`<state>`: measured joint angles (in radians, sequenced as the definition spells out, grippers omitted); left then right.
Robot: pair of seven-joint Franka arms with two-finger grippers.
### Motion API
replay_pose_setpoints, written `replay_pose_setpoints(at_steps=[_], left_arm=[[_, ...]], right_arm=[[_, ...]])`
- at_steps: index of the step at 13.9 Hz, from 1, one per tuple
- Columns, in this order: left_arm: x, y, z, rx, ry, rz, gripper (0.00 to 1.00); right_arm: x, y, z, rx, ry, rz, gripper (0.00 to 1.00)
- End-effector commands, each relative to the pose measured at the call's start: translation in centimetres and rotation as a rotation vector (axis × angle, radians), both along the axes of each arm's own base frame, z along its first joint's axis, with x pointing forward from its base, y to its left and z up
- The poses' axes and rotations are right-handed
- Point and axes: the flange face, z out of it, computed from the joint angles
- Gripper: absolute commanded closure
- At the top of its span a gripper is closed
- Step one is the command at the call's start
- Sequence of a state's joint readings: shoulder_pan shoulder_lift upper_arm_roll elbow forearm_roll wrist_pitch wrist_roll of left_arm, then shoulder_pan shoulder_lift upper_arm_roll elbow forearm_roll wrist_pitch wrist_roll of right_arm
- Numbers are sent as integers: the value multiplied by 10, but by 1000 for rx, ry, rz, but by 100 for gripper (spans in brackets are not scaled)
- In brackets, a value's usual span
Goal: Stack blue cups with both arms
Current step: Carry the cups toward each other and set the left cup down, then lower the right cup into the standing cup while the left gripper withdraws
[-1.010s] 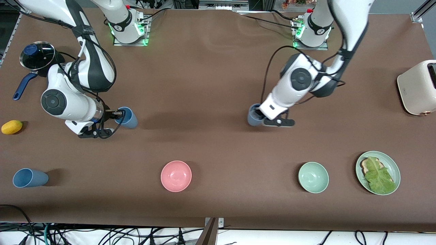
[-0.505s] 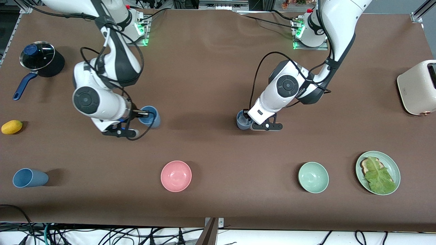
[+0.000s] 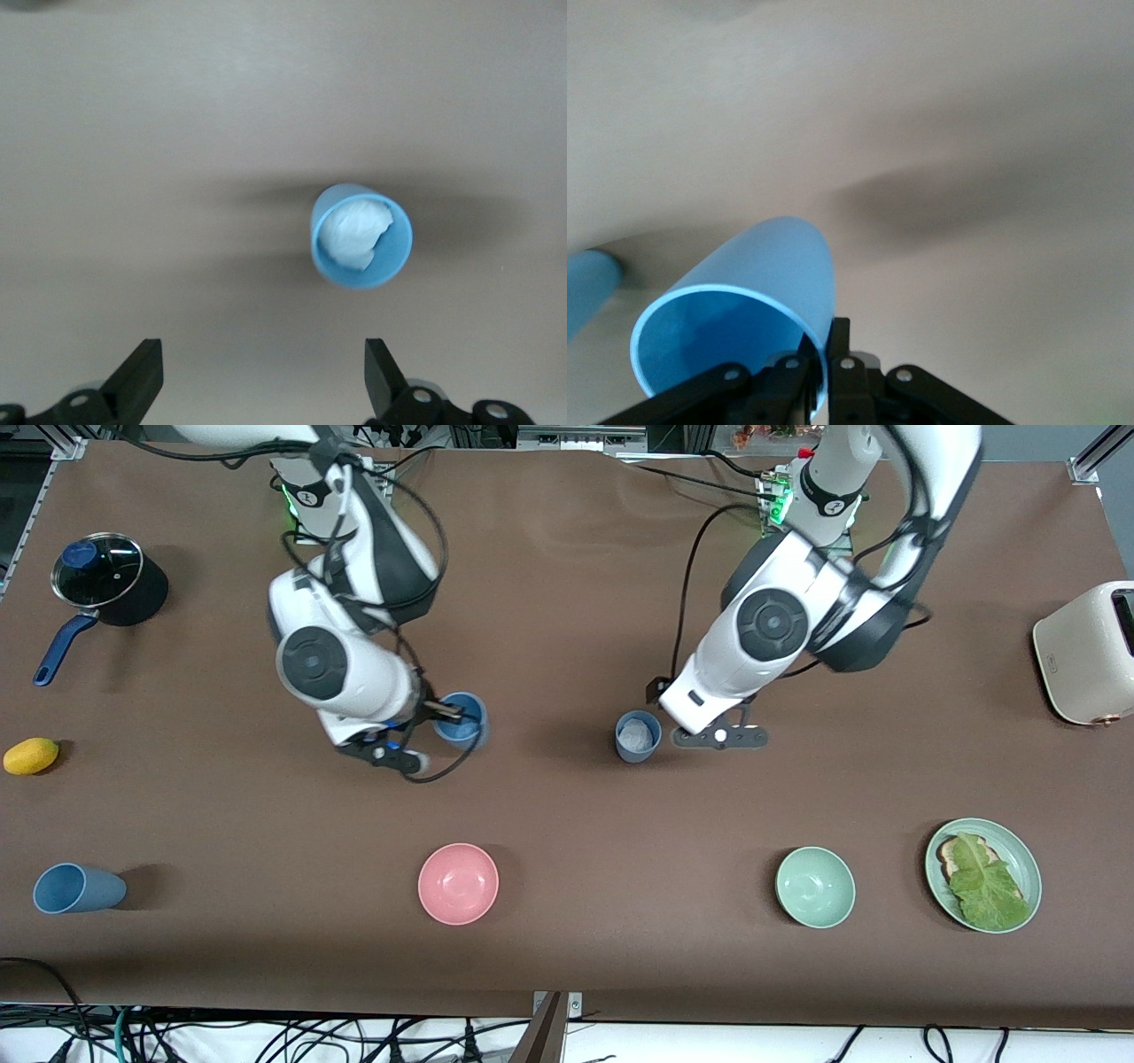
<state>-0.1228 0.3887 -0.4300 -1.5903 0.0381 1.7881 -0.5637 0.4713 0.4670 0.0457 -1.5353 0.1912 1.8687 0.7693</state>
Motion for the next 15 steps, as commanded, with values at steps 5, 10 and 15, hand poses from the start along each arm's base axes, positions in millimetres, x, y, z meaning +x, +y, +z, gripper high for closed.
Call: replay_pose_setpoints(at_steps=[5, 10, 15], left_arm=[[11, 77, 91, 47, -19, -127, 0], [5, 123, 138, 44, -63, -203, 0], [-15, 181, 155, 55, -77, -328, 0]], right_arm=[[-21, 139, 17, 31, -32, -187, 100], [-38, 196, 14, 117, -74, -315, 100], [-44, 218, -2, 164, -107, -343, 100]])
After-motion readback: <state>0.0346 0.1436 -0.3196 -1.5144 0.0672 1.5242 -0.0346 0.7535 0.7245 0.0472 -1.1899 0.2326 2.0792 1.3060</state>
